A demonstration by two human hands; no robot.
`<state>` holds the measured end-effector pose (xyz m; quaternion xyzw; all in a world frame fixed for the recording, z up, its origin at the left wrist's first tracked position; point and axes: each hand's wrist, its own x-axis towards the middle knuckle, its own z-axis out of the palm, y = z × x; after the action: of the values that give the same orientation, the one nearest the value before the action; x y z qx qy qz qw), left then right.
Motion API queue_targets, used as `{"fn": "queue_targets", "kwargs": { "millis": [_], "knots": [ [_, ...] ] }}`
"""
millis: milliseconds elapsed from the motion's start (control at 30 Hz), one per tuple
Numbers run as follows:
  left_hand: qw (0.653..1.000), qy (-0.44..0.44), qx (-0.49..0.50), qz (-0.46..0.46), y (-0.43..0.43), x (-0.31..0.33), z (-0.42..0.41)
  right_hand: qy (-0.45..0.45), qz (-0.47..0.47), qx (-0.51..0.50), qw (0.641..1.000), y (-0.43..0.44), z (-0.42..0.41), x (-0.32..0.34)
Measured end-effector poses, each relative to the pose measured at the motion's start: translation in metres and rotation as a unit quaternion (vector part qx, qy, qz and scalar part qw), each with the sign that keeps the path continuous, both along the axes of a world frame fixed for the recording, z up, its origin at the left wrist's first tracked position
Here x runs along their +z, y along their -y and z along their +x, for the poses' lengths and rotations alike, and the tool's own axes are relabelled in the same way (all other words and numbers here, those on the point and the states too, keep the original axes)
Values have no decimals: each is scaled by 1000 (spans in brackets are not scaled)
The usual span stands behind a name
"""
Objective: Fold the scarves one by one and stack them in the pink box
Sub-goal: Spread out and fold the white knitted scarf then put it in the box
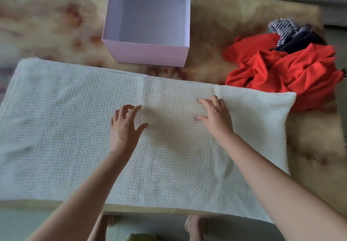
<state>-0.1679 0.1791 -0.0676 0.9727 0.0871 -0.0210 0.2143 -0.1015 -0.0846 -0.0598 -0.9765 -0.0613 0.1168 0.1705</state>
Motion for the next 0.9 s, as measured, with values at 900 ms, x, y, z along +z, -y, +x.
{"fn": "queue_targets", "kwargs": {
  "millis": [900],
  "knots": [
    [977,29,209,-41,-133,5,-56,67,66,67,993,-152,34,35]
  ]
}}
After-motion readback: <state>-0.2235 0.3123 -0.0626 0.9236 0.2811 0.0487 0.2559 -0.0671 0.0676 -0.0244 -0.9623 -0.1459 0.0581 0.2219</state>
